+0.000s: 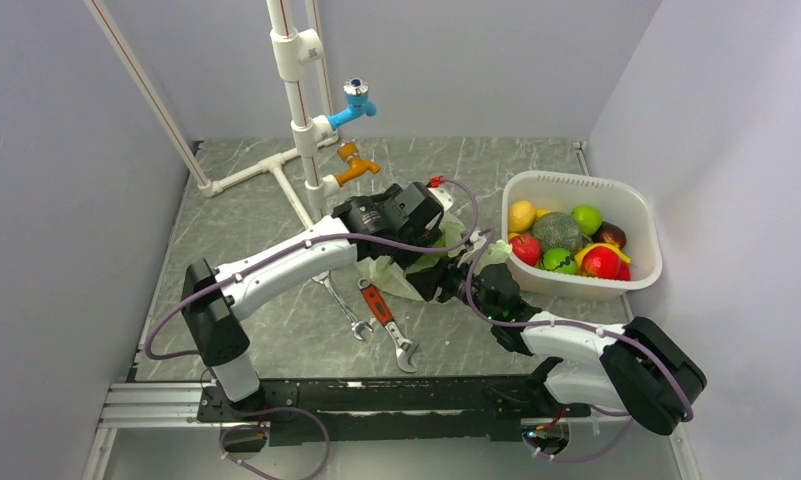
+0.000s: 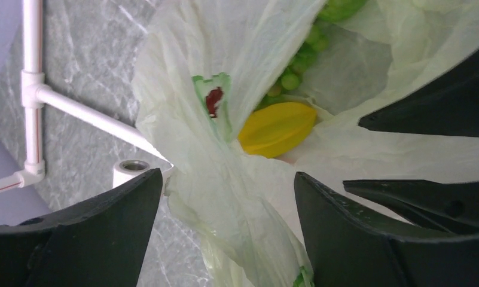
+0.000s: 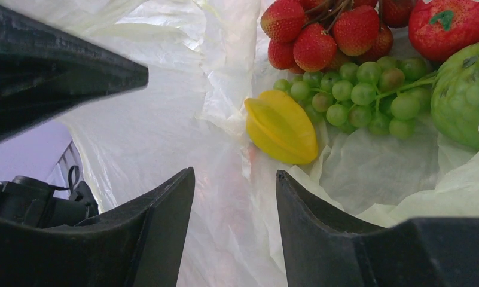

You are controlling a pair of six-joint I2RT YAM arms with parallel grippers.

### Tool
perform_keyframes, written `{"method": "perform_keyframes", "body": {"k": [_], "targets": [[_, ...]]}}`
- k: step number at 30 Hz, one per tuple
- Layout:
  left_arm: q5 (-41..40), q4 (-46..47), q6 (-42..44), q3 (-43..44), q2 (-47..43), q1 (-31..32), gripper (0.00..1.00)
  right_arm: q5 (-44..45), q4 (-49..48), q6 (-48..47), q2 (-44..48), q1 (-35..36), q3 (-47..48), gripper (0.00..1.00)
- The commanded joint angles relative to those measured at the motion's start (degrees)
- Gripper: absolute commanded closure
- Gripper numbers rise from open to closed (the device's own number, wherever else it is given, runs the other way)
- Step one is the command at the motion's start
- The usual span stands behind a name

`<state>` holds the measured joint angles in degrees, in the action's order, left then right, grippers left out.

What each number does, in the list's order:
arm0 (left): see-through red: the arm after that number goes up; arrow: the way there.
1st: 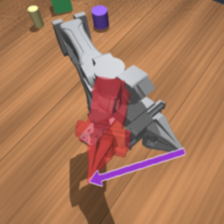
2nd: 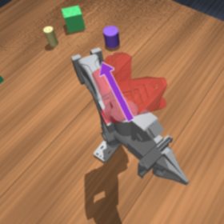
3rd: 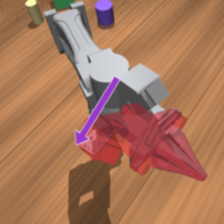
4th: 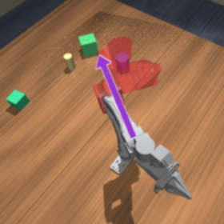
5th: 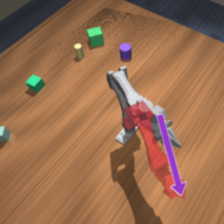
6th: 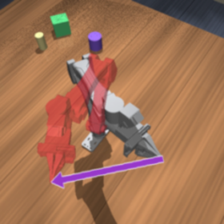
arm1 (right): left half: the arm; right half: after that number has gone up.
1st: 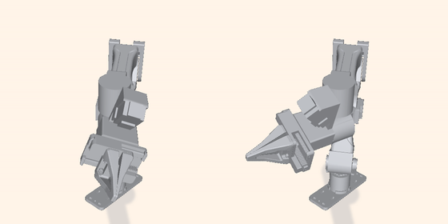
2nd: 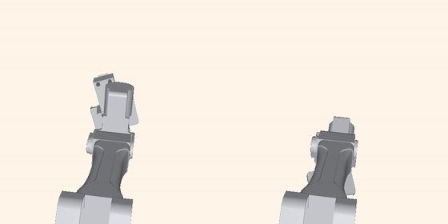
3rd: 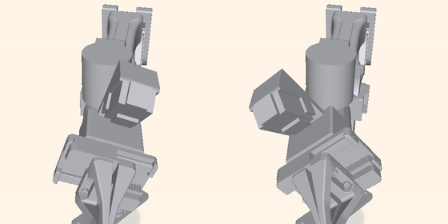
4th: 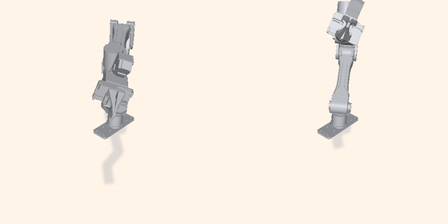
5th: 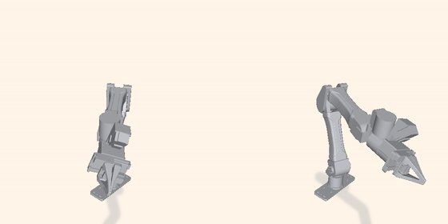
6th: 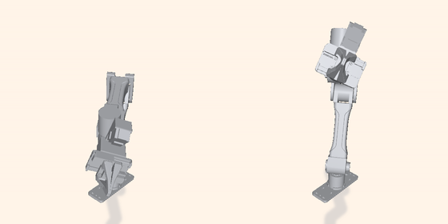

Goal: Take the fake fruits out of the plastic bag
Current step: Adjust the plastic bag at the center of the board, then take out the fake fruit from the plastic bag.

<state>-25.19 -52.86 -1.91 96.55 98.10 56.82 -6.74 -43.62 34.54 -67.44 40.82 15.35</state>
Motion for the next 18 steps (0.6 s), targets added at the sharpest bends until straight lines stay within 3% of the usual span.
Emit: {"method": "perform_keyframes", "body": {"k": [1,4,9,13,18], "targets": [[-7.28,1.05,1.17,0.82,-1.21,0.11,0.24,-0.82,-3.12,0.89,1.60,0.02,-0.48,0.45],[-7.91,1.18,-0.33,1.29,-1.61,-0.68,0.50,-0.86,-3.10,1.17,1.21,0.05,-1.55,0.45],[-1.69,5.60,-1.87,0.35,-5.52,-1.77,0.91,-1.49,-3.44,2.54,-0.34,0.01,-3.17,0.46],[5.31,8.36,-3.76,-0.55,-8.96,-1.75,0.97,4.24,2.19,4.16,0.41,0.05,0.02,0.45],[10.12,11.61,-6.05,-3.38,-12.74,-1.79,1.00,14.09,5.90,6.24,-1.58,0.04,7.38,0.34]]}}
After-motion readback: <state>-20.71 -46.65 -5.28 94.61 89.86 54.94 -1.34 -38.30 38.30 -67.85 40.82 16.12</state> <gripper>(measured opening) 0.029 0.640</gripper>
